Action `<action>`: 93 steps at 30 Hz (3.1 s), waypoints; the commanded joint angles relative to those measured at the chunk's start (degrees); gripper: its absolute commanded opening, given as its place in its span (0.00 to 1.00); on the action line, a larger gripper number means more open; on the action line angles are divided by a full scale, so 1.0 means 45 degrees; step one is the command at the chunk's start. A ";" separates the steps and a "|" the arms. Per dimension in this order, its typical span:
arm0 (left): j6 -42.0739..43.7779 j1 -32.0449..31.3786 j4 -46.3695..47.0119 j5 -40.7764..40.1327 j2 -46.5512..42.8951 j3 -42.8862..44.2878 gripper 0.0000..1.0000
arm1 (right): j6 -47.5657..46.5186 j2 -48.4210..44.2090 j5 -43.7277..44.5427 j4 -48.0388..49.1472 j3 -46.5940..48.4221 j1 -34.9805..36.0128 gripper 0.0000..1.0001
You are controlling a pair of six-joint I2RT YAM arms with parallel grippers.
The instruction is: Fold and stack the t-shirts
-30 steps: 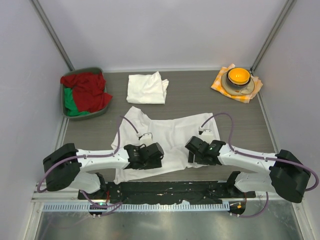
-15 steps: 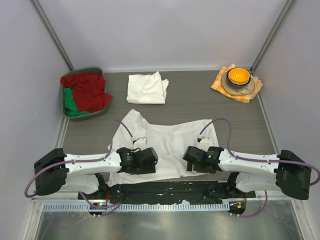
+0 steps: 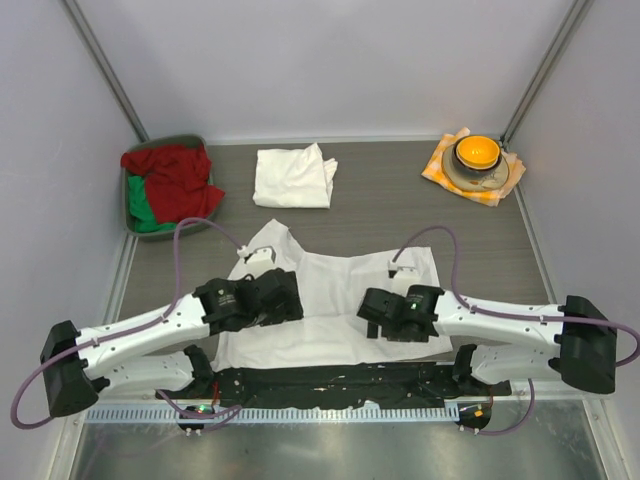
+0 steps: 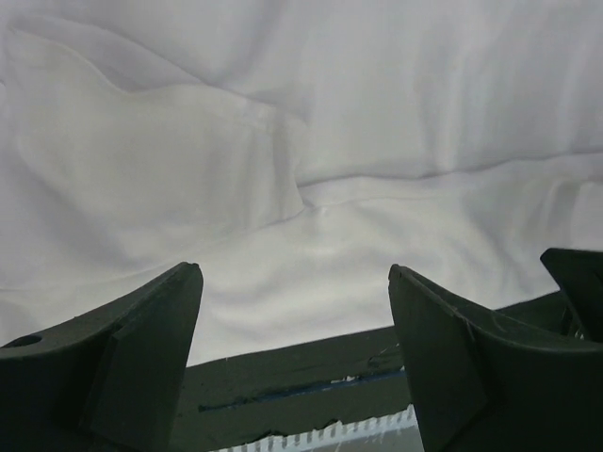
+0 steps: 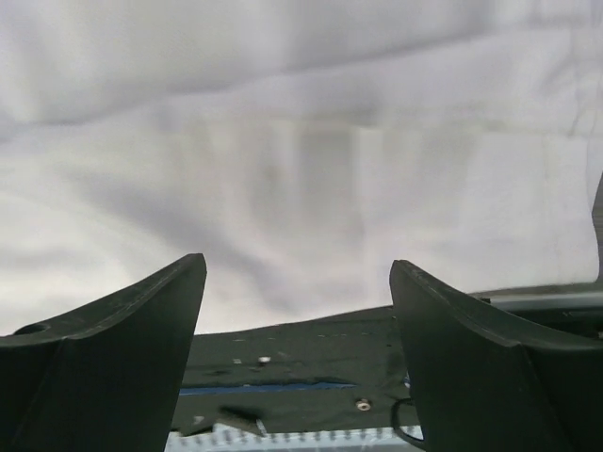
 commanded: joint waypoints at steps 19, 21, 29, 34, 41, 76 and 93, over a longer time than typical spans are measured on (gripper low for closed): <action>0.5717 0.8809 0.2486 0.2769 0.7631 0.6568 0.84 | -0.7235 0.2490 0.0086 0.5769 0.4818 -0.8073 0.97; 0.6204 0.9180 0.2955 0.3119 0.8702 0.6999 0.80 | -0.7372 0.2119 0.0163 0.5809 0.4584 -0.8132 0.97; 0.7163 1.0332 0.3135 0.3904 1.1695 0.9694 0.72 | -0.7880 0.0829 0.0515 0.5867 0.3822 -0.8132 0.97; 0.7378 1.0665 0.2763 0.3806 1.2868 1.0829 0.62 | -0.7958 0.0770 0.0398 0.5887 0.3606 -0.8113 0.97; 0.7281 1.0666 0.2567 0.4372 1.3066 1.0791 0.60 | -0.8017 0.1297 0.0262 0.5945 0.3568 -0.8113 0.97; 0.8141 1.0334 0.2762 0.3085 1.3398 0.9521 0.09 | -0.7861 0.1453 0.1101 0.5691 0.3178 -0.9068 0.97; 0.7847 1.0587 0.2000 0.2576 1.2303 1.0087 0.00 | -0.6806 0.4245 -0.0305 0.6667 0.3020 -1.2721 0.93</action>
